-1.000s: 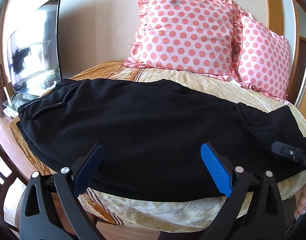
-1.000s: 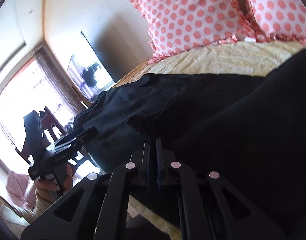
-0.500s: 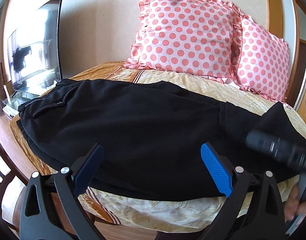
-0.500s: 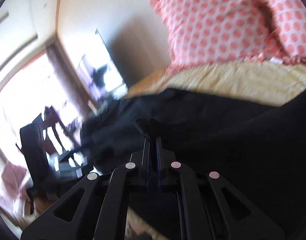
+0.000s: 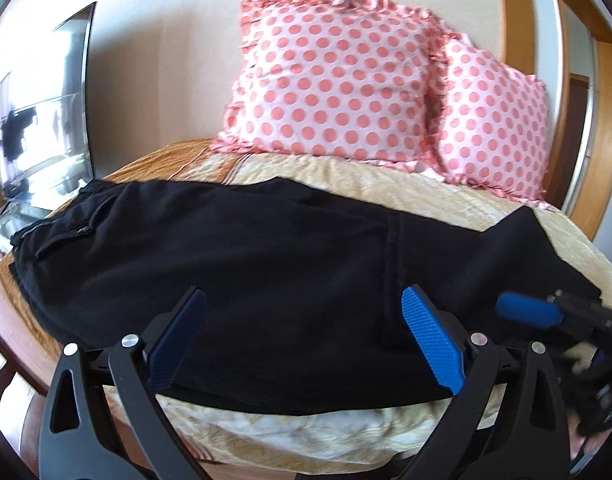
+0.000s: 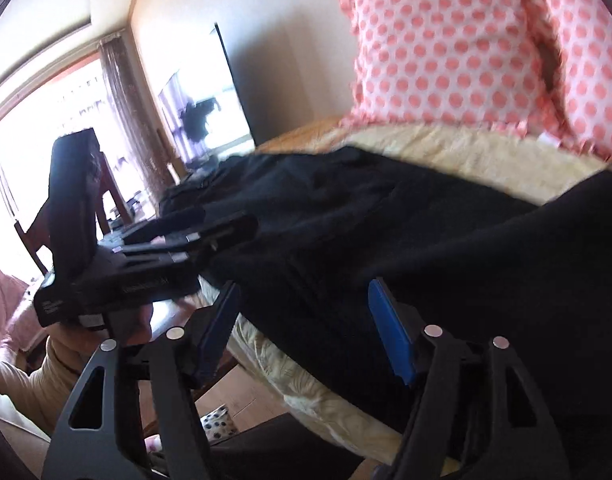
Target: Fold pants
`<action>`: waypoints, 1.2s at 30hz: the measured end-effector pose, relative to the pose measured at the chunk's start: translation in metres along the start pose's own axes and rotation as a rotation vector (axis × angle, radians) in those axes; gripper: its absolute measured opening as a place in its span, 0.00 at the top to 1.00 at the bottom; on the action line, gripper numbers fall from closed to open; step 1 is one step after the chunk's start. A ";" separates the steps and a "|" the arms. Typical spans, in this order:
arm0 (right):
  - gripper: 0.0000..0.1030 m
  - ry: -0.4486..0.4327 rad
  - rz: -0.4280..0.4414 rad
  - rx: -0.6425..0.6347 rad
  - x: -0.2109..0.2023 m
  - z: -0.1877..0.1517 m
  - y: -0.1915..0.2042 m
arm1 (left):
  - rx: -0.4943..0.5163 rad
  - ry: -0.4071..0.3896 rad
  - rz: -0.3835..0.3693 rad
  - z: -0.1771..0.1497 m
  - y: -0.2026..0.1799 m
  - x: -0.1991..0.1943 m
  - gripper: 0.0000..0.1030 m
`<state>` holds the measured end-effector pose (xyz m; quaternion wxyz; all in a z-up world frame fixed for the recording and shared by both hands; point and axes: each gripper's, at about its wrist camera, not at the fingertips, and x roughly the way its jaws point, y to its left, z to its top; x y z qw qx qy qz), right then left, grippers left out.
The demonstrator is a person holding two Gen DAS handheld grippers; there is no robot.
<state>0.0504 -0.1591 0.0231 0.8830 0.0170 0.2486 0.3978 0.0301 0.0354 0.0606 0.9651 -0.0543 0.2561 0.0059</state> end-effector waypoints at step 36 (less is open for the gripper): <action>0.92 0.394 -0.150 -0.152 0.162 0.106 -0.074 | -0.012 0.059 -0.067 -0.014 0.004 0.024 0.02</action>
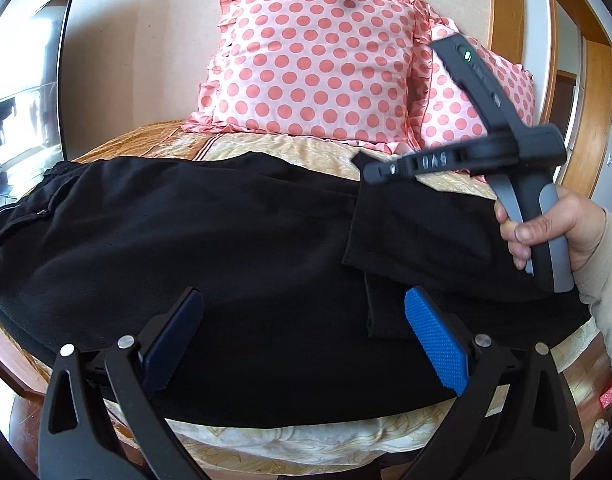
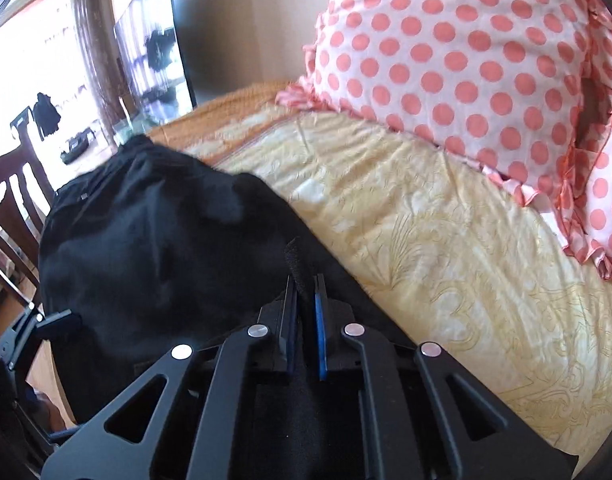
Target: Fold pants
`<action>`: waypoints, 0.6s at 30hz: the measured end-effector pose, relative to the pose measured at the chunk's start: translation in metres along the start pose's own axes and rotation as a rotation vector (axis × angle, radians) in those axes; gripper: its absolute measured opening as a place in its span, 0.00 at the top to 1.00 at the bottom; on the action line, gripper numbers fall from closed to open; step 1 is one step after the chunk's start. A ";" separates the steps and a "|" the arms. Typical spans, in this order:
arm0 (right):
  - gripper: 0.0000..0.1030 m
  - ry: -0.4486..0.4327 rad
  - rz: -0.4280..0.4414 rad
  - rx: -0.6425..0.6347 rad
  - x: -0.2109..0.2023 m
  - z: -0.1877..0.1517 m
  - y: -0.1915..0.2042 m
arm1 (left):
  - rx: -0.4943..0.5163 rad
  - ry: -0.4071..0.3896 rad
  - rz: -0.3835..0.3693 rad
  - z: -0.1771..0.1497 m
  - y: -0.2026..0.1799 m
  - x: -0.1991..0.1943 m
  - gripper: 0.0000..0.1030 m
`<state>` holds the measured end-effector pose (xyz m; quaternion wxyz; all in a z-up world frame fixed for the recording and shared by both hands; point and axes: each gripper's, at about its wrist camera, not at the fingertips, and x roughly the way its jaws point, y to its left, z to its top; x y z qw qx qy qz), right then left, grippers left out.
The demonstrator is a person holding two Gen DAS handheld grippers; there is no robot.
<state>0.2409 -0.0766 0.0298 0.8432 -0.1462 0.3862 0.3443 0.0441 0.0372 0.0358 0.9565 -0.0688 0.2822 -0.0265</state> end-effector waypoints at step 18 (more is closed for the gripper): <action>0.86 -0.091 -0.020 -0.232 -0.043 -0.080 0.091 | -0.061 -0.031 0.098 0.001 0.029 -0.018 0.02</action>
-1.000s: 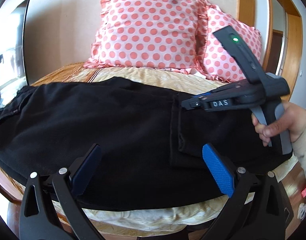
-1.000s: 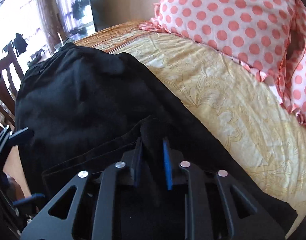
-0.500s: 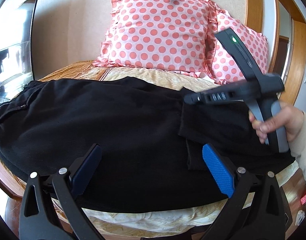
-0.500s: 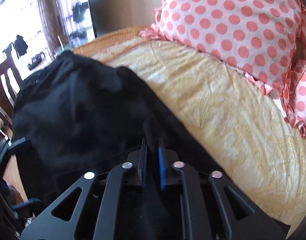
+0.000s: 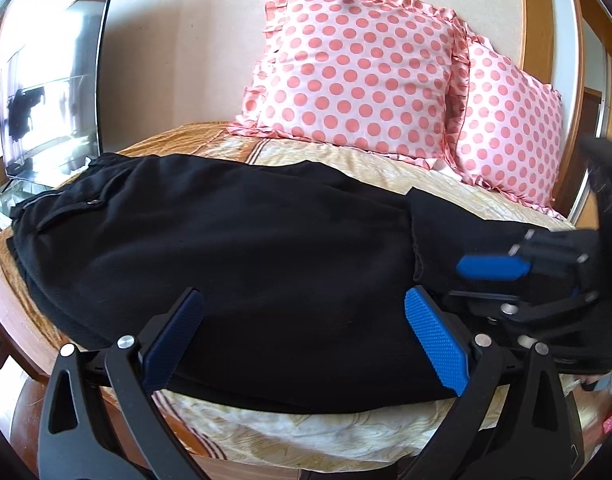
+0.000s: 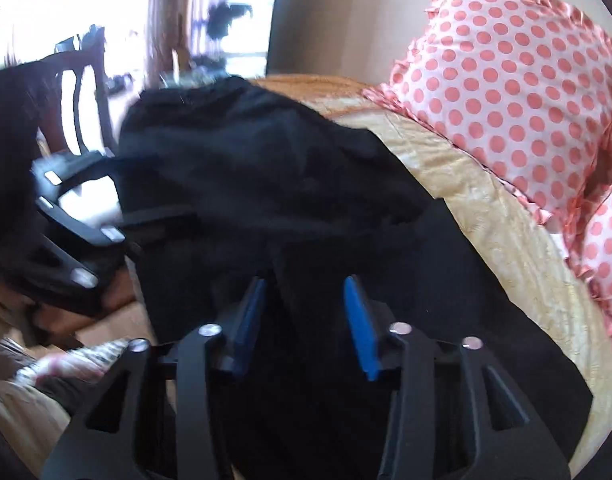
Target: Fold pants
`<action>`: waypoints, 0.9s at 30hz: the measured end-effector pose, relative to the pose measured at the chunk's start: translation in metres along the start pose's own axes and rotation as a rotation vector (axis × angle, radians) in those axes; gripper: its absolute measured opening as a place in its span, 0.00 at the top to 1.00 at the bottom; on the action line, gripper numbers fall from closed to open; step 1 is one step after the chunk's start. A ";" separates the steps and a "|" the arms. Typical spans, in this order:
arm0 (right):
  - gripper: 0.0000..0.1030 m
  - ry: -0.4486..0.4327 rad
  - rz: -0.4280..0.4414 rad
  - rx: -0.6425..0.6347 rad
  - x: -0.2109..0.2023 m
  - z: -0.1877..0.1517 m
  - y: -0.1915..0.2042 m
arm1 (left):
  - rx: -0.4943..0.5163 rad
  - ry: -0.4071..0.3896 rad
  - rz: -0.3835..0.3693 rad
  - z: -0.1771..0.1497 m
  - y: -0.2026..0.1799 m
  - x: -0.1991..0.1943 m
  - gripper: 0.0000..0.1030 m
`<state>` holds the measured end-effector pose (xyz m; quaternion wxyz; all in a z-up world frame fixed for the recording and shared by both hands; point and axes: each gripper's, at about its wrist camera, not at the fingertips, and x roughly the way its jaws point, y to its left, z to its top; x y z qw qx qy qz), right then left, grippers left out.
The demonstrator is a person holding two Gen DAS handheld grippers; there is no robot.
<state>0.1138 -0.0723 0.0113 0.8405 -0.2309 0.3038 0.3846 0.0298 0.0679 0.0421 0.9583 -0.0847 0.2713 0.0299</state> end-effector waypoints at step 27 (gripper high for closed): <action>0.57 -0.182 -0.366 0.531 -0.091 -0.111 -0.078 | -0.121 -0.068 0.121 0.012 0.054 -0.024 0.02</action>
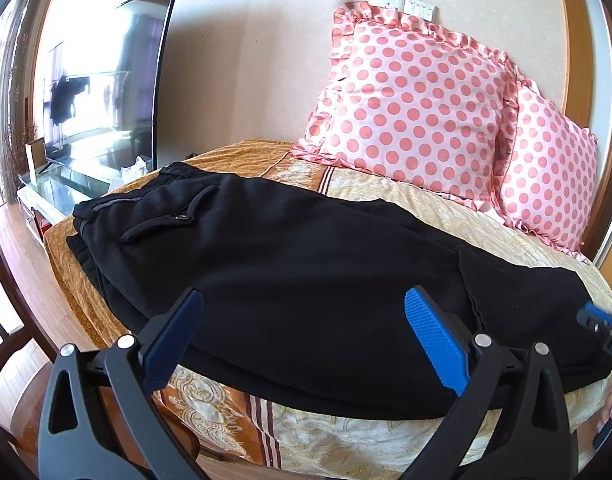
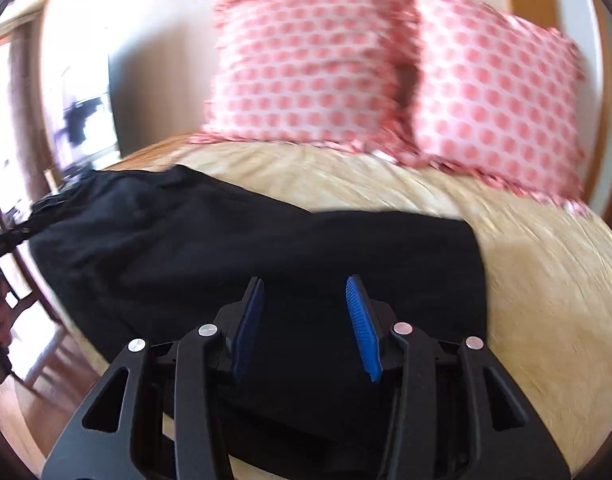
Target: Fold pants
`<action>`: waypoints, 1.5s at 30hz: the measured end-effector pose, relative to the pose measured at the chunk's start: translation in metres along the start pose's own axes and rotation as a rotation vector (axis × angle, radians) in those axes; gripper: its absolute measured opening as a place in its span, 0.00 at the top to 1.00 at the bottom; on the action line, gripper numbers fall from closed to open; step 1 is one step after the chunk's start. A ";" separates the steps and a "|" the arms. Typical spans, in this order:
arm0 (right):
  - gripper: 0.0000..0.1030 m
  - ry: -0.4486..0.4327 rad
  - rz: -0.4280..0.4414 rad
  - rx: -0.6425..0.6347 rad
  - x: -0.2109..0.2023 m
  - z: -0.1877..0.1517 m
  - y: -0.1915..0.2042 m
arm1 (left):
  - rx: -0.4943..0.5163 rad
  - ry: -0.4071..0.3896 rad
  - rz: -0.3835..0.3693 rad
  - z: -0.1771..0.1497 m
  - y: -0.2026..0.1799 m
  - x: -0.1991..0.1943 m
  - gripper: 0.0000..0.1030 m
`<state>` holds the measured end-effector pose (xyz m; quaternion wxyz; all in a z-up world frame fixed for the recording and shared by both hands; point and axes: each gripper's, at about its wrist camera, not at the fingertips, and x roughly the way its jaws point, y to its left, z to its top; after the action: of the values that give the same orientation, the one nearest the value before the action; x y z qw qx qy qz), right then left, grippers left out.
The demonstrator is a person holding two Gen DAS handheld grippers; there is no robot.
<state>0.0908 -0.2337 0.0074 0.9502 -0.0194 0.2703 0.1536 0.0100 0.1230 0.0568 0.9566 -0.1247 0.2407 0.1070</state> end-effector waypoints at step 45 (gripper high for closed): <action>0.89 -0.074 0.333 -0.253 0.041 0.013 0.162 | -0.247 -0.020 0.215 -0.004 0.117 -0.022 0.02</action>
<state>0.0817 -0.0664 0.0051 0.9111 -0.0878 0.2132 0.3418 -0.0411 0.2290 0.0421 0.9195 -0.2136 0.2281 0.2387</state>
